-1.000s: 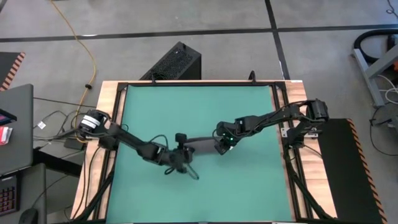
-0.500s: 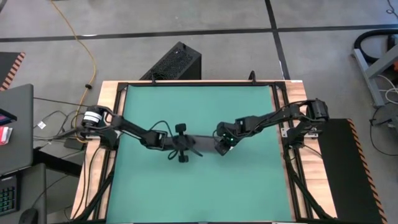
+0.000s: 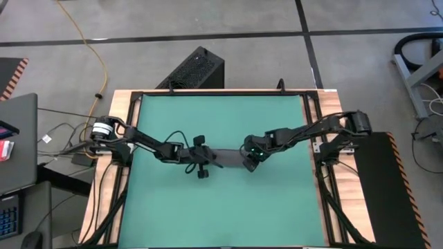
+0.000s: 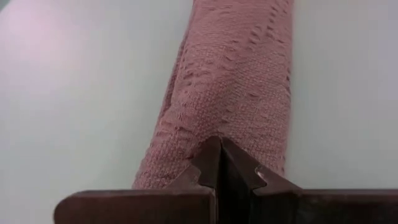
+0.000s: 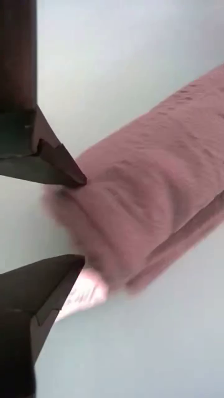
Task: Roll towel
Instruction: Roll the gray towel
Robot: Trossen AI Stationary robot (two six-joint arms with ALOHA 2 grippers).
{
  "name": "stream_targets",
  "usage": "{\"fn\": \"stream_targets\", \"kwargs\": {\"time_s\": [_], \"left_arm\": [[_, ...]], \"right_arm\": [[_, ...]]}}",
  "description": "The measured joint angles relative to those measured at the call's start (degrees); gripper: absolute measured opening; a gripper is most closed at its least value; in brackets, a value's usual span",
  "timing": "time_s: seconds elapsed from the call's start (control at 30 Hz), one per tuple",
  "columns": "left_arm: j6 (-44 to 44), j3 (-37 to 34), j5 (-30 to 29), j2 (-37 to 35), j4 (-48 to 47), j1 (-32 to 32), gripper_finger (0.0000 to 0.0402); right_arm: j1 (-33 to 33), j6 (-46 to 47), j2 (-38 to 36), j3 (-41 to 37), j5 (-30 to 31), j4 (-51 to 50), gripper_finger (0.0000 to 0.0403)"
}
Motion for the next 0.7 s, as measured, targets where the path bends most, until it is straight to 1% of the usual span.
{"fn": "stream_targets", "kwargs": {"time_s": [0.1, 0.17, 0.23, 0.27, 0.3, 0.4, 0.5, 0.53, 0.6, 0.63, 0.7], "left_arm": [[0.0, -0.1, 0.1, 0.0, -0.1, 0.0, 0.0], [0.0, -0.1, 0.3, 0.1, -0.1, 0.0, 0.0], [-0.2, -0.1, 0.4, 0.1, -0.1, 0.0, 0.0], [-0.4, -0.1, 0.4, 0.1, -0.1, 0.0, 0.0], [-0.5, -0.1, 0.4, 0.1, -0.1, 0.0, 0.0], [-1.4, -0.1, 0.5, 0.1, 0.0, 0.0, 0.0], [-2.1, -0.2, 0.6, 0.2, 0.1, 0.0, 0.0], [-2.2, -0.2, 0.6, 0.2, 0.3, 0.0, 0.0], [-2.2, -0.2, 0.8, 0.2, 0.5, 0.0, 0.0], [-2.3, -0.3, 1.0, 0.2, 0.8, 0.1, 0.0], [-2.9, -0.3, 2.2, 0.2, 1.0, 0.5, 0.0]], "right_arm": [[-0.2, -1.4, -5.2, 0.0, 1.2, -5.8, 0.0204], [-0.4, -2.2, -9.3, -0.1, 3.7, -10.2, 0.0196], [-0.4, -3.6, -13.3, -0.1, 8.5, -11.2, 0.0186], [0.0, -4.7, -15.1, -0.3, 11.2, -9.6, 0.0181], [0.5, -5.6, -16.7, -0.8, 13.1, -6.1, 0.0173], [3.3, -9.8, -18.3, -3.1, 13.2, 8.6, 0.0134], [7.0, -15.3, -15.8, -5.9, 16.4, 21.4, 0.0076], [8.2, -17.3, -14.2, -6.7, 16.6, 25.1, 0.0054], [10.1, -21.3, -10.9, -7.0, 17.6, 29.6, 0.0018], [10.7, -23.2, -9.3, -7.0, 18.4, 31.6, 0.0013], [10.9, -25.4, -6.6, -7.0, 18.7, 35.0, 0.0016]]}}
